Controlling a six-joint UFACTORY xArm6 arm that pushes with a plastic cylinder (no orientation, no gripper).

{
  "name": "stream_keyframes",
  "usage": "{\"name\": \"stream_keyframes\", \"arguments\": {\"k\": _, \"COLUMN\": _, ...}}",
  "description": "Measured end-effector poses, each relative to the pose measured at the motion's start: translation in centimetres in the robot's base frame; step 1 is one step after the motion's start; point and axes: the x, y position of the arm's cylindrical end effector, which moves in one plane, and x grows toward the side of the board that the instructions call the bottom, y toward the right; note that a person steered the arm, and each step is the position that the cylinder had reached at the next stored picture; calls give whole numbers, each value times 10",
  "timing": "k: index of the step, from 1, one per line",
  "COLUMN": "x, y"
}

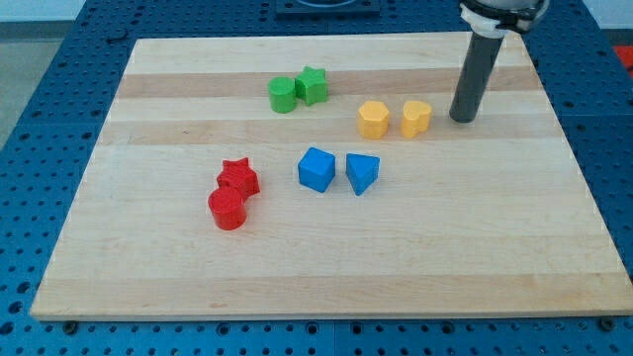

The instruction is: Move your arm closer to the blue triangle

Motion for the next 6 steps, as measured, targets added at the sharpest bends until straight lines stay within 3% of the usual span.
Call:
{"name": "stream_keyframes", "arguments": {"k": 2, "x": 1, "y": -60}}
{"name": "stream_keyframes", "arguments": {"k": 3, "x": 1, "y": -70}}
{"name": "stream_keyframes", "arguments": {"k": 4, "x": 3, "y": -42}}
{"name": "stream_keyframes", "arguments": {"k": 6, "x": 73, "y": -39}}
